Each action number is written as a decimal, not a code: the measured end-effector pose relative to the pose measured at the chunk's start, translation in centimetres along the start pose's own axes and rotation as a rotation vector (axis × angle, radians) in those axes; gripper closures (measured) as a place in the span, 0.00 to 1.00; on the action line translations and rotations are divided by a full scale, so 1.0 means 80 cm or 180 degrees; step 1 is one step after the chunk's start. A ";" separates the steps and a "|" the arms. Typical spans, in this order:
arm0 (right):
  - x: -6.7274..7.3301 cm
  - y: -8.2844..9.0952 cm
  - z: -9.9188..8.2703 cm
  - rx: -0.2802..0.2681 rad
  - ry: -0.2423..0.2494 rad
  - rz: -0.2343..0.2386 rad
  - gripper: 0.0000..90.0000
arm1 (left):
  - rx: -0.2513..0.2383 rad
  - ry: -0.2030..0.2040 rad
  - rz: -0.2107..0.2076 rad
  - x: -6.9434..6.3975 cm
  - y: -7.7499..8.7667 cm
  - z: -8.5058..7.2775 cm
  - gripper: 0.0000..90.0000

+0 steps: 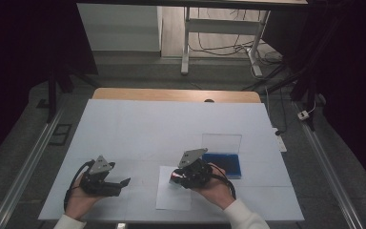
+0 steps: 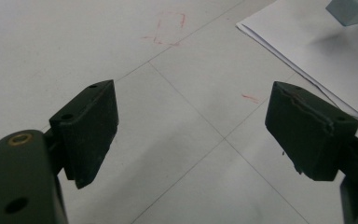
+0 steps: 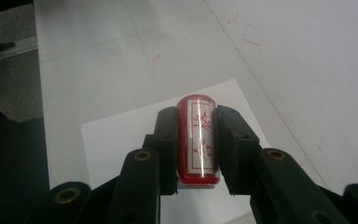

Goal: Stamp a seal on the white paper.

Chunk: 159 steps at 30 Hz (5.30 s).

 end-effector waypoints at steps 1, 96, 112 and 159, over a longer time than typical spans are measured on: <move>0.000 -0.002 0.000 0.0009 0.0001 -0.0010 0.78 | 0.0000 0.0001 0.0001 0.000 0.000 0.000 0.20; 0.001 -0.038 -0.008 0.0528 0.0156 -0.0173 0.79 | 0.0049 -0.0027 -0.0006 -0.004 -0.003 -0.001 0.20; 0.001 -0.038 -0.008 0.0504 0.0161 -0.0163 0.79 | 0.0070 -0.0039 -0.0019 -0.007 -0.006 -0.002 0.20; -0.035 0.030 0.000 -0.0188 -0.0293 -0.0146 0.77 | 0.0074 -0.0051 -0.0005 -0.004 -0.007 -0.003 0.20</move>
Point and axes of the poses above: each handheld gripper's, and its own axes: y roughly backward along the jaws, z roughly out of its top, x roughly to its left, the point moved 8 cm from there along -y, roughly forward along the jaws, and after that the axes turned 7 degrees about x, right-handed, at the moved point
